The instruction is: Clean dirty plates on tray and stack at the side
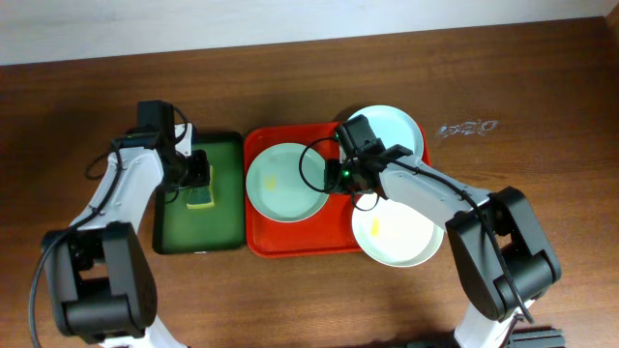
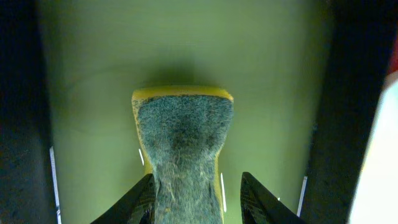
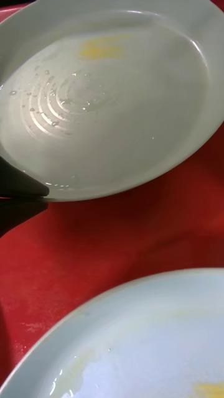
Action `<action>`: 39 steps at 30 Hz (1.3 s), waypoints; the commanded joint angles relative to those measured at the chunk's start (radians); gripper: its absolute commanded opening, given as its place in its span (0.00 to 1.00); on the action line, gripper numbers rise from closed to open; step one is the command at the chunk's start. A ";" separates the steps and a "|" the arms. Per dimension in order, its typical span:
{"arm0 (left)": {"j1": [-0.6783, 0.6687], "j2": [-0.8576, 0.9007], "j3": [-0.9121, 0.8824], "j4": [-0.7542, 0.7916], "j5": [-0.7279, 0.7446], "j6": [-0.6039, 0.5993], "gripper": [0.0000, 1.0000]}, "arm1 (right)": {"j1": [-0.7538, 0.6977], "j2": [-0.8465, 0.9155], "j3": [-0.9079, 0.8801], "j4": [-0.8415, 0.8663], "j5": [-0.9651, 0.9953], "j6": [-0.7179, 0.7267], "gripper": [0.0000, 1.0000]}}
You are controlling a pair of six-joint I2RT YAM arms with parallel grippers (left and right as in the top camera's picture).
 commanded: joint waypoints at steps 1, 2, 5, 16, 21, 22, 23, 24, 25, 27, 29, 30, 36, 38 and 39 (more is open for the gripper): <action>-0.006 0.039 -0.006 0.005 -0.011 0.006 0.39 | 0.010 0.005 0.004 -0.004 0.013 -0.002 0.04; -0.006 0.042 -0.006 0.004 -0.014 0.007 0.38 | 0.010 0.005 0.004 -0.004 0.013 -0.002 0.04; -0.006 0.067 -0.006 0.002 -0.037 0.007 0.38 | 0.010 0.005 0.004 -0.005 0.013 -0.002 0.04; -0.019 0.093 0.042 -0.056 -0.037 0.014 0.00 | 0.006 0.002 0.005 -0.045 0.013 -0.003 0.04; -0.019 -0.009 0.144 -0.135 -0.037 0.014 0.00 | -0.012 -0.029 0.043 -0.134 0.013 -0.010 0.04; -0.020 -0.028 0.151 -0.138 -0.037 0.014 0.00 | -0.012 -0.030 0.053 -0.150 0.013 -0.011 0.04; -0.024 -0.059 0.153 -0.140 -0.037 0.018 0.00 | -0.012 -0.030 0.063 -0.163 0.016 -0.020 0.04; -0.030 -0.080 0.153 -0.145 -0.037 0.038 0.00 | -0.012 -0.030 0.064 -0.162 0.019 -0.027 0.05; -0.036 -0.095 0.153 -0.151 -0.037 0.059 0.00 | -0.012 -0.030 0.064 -0.159 0.021 -0.037 0.21; -0.059 -0.106 0.153 -0.164 -0.037 0.063 0.00 | -0.012 -0.029 0.063 -0.153 0.021 -0.037 0.37; -0.088 -0.104 0.153 -0.169 -0.037 0.063 0.00 | -0.011 -0.029 0.063 -0.151 0.021 -0.036 0.36; -0.105 -0.104 0.153 -0.169 -0.037 0.063 0.00 | -0.011 -0.027 0.063 -0.151 0.021 -0.036 0.33; -0.168 -0.104 0.153 -0.170 -0.140 0.050 0.00 | -0.011 -0.005 0.052 -0.127 0.021 -0.036 0.24; -0.169 -0.104 0.153 -0.172 -0.127 0.050 0.00 | -0.011 0.013 0.052 -0.124 0.021 -0.036 0.18; -0.169 -0.104 0.153 -0.173 -0.105 0.051 0.00 | -0.011 0.022 0.052 -0.123 0.021 -0.036 0.05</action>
